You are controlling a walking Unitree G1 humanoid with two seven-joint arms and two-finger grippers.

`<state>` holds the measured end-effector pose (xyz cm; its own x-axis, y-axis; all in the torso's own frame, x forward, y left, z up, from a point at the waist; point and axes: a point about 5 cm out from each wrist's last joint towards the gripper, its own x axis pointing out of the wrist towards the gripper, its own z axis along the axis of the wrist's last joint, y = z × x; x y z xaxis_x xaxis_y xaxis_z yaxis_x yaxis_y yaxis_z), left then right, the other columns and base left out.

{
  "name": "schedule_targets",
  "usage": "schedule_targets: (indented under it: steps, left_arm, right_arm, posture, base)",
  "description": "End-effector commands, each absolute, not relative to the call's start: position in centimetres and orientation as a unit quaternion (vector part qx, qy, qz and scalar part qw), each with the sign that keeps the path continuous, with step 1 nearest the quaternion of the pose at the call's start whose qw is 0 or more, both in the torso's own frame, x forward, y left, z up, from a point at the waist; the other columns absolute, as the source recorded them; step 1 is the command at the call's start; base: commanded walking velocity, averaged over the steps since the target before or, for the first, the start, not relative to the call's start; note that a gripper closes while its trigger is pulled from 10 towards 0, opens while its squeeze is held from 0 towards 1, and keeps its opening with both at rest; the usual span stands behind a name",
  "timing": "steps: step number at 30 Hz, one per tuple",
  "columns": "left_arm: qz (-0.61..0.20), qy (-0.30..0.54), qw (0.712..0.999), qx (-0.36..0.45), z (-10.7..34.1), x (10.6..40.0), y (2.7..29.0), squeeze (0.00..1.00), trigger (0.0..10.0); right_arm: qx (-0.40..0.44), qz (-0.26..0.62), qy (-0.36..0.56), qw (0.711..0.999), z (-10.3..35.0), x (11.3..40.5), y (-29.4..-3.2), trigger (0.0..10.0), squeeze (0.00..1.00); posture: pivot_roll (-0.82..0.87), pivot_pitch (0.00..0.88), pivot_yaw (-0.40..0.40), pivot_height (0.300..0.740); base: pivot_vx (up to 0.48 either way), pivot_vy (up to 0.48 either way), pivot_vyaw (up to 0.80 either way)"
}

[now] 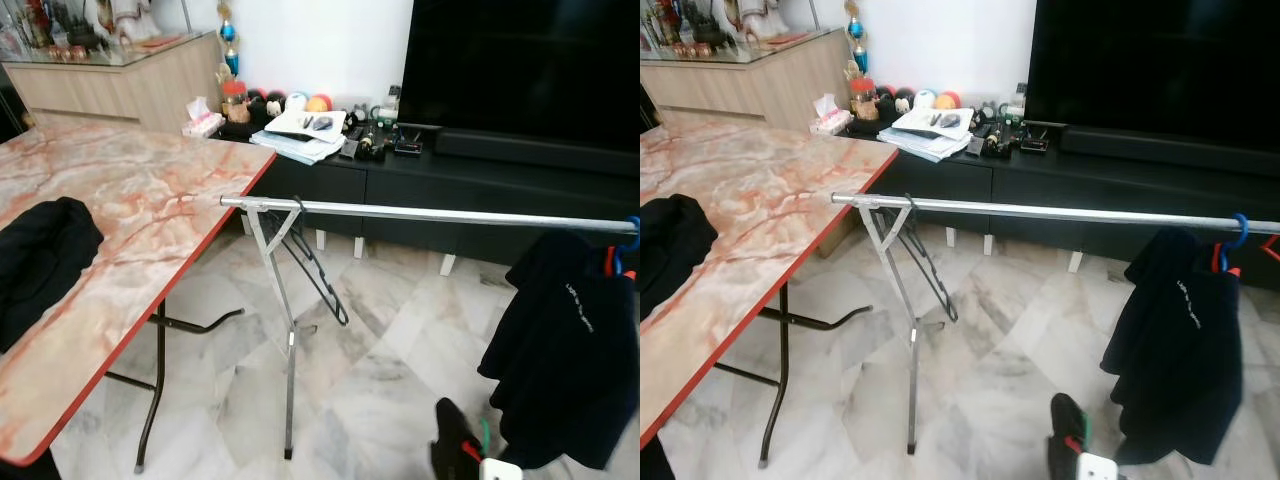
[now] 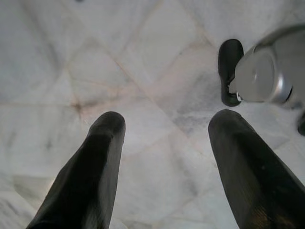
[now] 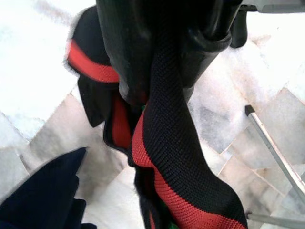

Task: Hang hanger

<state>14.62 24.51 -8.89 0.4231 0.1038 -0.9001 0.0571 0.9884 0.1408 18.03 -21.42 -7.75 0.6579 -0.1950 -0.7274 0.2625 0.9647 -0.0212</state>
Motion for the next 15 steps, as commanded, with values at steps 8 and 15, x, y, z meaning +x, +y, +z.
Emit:
schedule_targets:
  steps: [8,15]
  left_arm:
    - [0.009,0.538,0.839,0.079,-8.96,14.55,24.36,0.00,10.0]
    - [0.009,0.538,0.839,0.078,-8.97,14.55,24.33,0.00,10.0]
  right_arm:
    - [0.039,-0.141,0.397,0.906,-7.91,17.45,-21.88,10.0,0.00]
    - [0.038,-0.139,0.399,0.905,-7.95,17.39,-21.88,10.0,0.00]
  posture:
    - [-0.06,0.000,0.057,0.740]
    - [-0.06,0.000,0.055,0.740]
  base:
    - [-0.345,0.000,0.00]
    - [-0.348,0.000,0.00]
